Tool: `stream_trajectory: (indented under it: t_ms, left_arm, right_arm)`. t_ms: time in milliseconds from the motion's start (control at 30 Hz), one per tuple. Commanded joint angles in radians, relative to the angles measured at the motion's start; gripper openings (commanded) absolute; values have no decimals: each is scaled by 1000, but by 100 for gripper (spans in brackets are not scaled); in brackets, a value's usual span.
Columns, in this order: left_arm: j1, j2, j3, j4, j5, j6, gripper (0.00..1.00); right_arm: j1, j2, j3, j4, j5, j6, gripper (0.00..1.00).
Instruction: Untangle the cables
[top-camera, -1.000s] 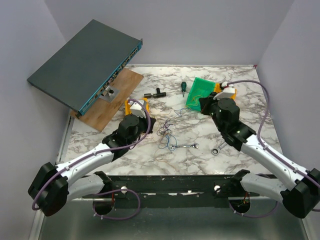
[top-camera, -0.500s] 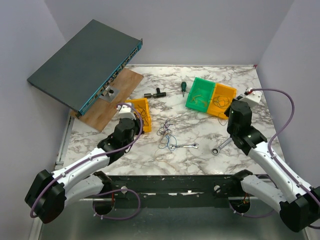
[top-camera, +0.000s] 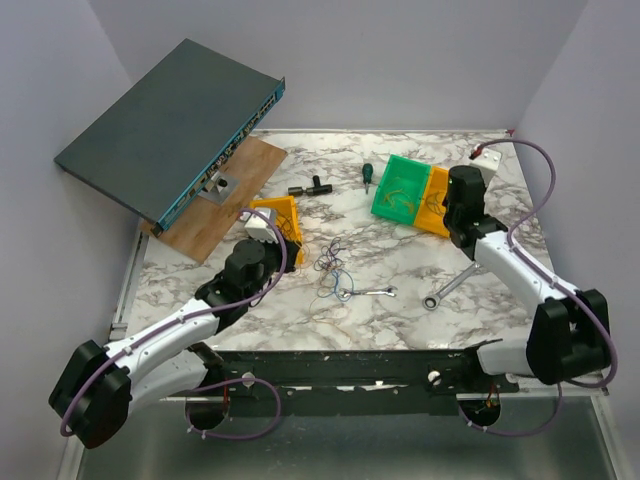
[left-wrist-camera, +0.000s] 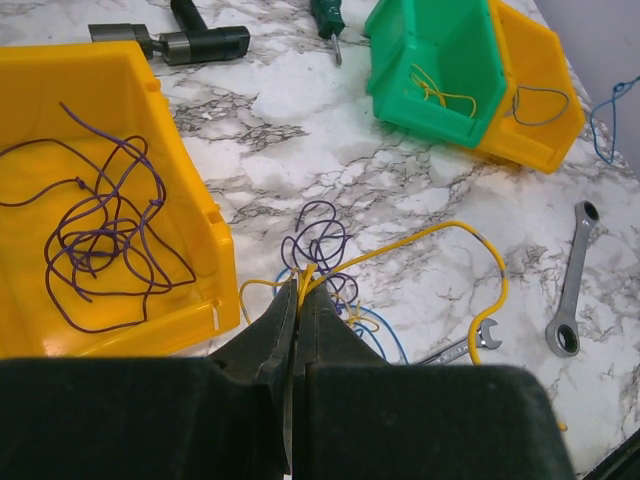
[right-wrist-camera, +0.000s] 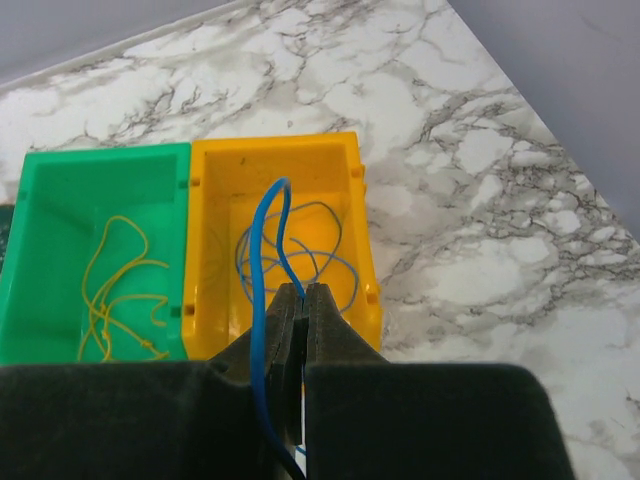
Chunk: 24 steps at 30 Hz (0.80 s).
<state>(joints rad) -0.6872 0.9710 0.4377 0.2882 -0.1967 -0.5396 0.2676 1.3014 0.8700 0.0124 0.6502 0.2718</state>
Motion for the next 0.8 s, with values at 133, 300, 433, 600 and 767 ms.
stream_trajectory:
  t_ms: [133,300,433,600,767]
  left_arm:
    - [-5,-22,-19,73,78,29,0]
    - [-14,10,-6,100,144,51,0]
    - [-22,20,-2,107,152,61,0]
    - [-26,19,-3,111,156,64,0]
    - [-39,20,-4,127,166,69,0]
  right_arm:
    - [-78,260,97,213,-139,0,1]
    - [-89,416,100,251,-97,54,1]
    - [-106,512,126,241,-110,92,1]
    - [-108,532,224,99,-103,116,33]
    - [-108,421,247,0,-161,89,54]
